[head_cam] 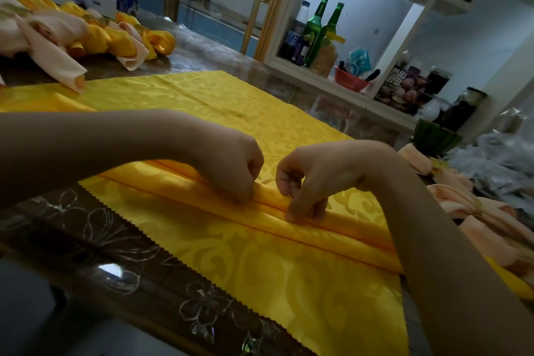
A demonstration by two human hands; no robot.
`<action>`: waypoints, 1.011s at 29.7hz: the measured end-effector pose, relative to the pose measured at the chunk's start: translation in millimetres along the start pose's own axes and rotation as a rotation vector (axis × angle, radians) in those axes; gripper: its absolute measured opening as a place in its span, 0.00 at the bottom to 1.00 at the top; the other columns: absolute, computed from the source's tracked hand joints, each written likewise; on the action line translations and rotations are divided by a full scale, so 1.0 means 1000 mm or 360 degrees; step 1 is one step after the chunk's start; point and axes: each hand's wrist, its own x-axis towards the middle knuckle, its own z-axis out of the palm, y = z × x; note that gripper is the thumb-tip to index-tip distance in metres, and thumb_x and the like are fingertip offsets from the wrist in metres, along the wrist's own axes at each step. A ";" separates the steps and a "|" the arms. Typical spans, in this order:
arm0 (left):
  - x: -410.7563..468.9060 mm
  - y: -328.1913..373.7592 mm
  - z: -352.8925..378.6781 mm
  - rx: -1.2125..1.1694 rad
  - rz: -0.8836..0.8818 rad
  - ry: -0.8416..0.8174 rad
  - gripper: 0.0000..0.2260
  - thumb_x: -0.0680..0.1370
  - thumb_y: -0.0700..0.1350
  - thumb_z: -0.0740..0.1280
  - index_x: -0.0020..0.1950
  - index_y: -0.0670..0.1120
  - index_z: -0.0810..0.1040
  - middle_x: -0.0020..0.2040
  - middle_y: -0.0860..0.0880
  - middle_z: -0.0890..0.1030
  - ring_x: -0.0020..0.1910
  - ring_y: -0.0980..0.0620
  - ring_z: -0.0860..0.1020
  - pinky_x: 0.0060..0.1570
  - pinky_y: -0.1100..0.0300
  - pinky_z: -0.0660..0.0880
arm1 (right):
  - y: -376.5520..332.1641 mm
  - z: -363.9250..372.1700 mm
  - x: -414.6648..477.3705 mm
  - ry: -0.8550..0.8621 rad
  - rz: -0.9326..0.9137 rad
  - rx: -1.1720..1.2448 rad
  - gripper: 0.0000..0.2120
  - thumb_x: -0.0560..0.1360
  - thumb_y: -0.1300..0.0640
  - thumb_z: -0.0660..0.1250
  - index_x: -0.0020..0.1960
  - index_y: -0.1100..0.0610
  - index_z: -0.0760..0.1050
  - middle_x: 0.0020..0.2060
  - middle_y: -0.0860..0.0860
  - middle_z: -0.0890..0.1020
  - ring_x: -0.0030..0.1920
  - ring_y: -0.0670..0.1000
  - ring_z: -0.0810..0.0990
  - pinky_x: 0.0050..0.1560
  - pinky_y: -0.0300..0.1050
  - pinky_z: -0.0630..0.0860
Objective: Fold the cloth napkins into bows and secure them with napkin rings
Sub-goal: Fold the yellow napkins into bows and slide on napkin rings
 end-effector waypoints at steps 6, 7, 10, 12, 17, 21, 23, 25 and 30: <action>0.005 -0.010 -0.006 -0.0311 -0.0069 -0.0181 0.12 0.79 0.51 0.62 0.40 0.47 0.75 0.30 0.52 0.73 0.27 0.56 0.71 0.29 0.65 0.67 | 0.004 -0.002 -0.004 -0.0008 -0.0016 0.0252 0.03 0.75 0.62 0.68 0.48 0.61 0.76 0.36 0.57 0.81 0.33 0.50 0.81 0.35 0.38 0.79; 0.006 -0.012 -0.006 -0.0317 -0.0072 -0.0173 0.12 0.78 0.53 0.63 0.39 0.47 0.75 0.28 0.53 0.73 0.26 0.56 0.71 0.28 0.65 0.67 | 0.003 -0.001 -0.004 0.0007 -0.0006 0.0239 0.03 0.74 0.61 0.68 0.47 0.61 0.76 0.35 0.56 0.81 0.33 0.49 0.80 0.33 0.37 0.78; 0.007 -0.012 -0.007 -0.0329 -0.0116 -0.0135 0.11 0.75 0.54 0.67 0.45 0.46 0.77 0.28 0.53 0.74 0.26 0.57 0.71 0.27 0.67 0.67 | 0.000 0.000 -0.001 0.0095 0.0021 0.0059 0.08 0.72 0.56 0.71 0.48 0.57 0.76 0.38 0.52 0.80 0.36 0.47 0.78 0.33 0.37 0.75; 0.006 -0.009 -0.006 -0.0309 -0.0147 -0.0112 0.12 0.74 0.53 0.68 0.49 0.46 0.76 0.30 0.52 0.74 0.26 0.57 0.71 0.26 0.68 0.67 | -0.001 0.001 0.000 0.0151 0.0036 -0.0065 0.12 0.71 0.51 0.72 0.52 0.54 0.77 0.43 0.51 0.80 0.41 0.48 0.77 0.40 0.40 0.75; 0.002 -0.001 0.001 -0.0116 -0.0127 -0.0007 0.13 0.75 0.54 0.68 0.57 0.52 0.75 0.41 0.51 0.76 0.33 0.56 0.74 0.31 0.66 0.72 | -0.006 0.003 0.001 0.0125 0.0020 -0.0110 0.06 0.72 0.52 0.70 0.47 0.52 0.75 0.45 0.50 0.78 0.43 0.48 0.76 0.44 0.40 0.74; -0.011 0.003 0.007 0.0045 0.0010 0.0230 0.12 0.75 0.53 0.69 0.56 0.52 0.76 0.38 0.58 0.70 0.36 0.59 0.72 0.36 0.66 0.72 | -0.007 0.006 0.003 0.0132 0.0013 -0.0204 0.06 0.72 0.53 0.70 0.43 0.52 0.74 0.41 0.50 0.76 0.40 0.49 0.73 0.41 0.43 0.71; -0.017 0.007 0.011 0.0219 0.0059 0.0387 0.11 0.75 0.52 0.68 0.55 0.52 0.76 0.37 0.58 0.70 0.35 0.59 0.73 0.32 0.66 0.72 | -0.009 0.006 0.004 0.0099 -0.0002 -0.0244 0.07 0.71 0.53 0.70 0.40 0.52 0.72 0.38 0.50 0.75 0.37 0.48 0.72 0.38 0.42 0.69; -0.024 0.011 0.018 0.0464 0.0091 0.0528 0.09 0.75 0.52 0.66 0.53 0.52 0.74 0.37 0.56 0.70 0.34 0.59 0.71 0.28 0.66 0.68 | -0.010 0.006 0.004 0.0044 -0.0062 -0.0237 0.09 0.71 0.55 0.71 0.38 0.52 0.71 0.35 0.49 0.74 0.34 0.47 0.72 0.34 0.39 0.69; -0.040 0.021 0.035 0.0817 0.0168 0.0724 0.14 0.78 0.52 0.59 0.43 0.56 0.52 0.33 0.55 0.61 0.28 0.58 0.60 0.26 0.65 0.58 | 0.002 -0.001 -0.009 -0.0167 -0.0308 0.0196 0.06 0.72 0.57 0.70 0.46 0.58 0.75 0.33 0.48 0.77 0.32 0.44 0.76 0.32 0.36 0.73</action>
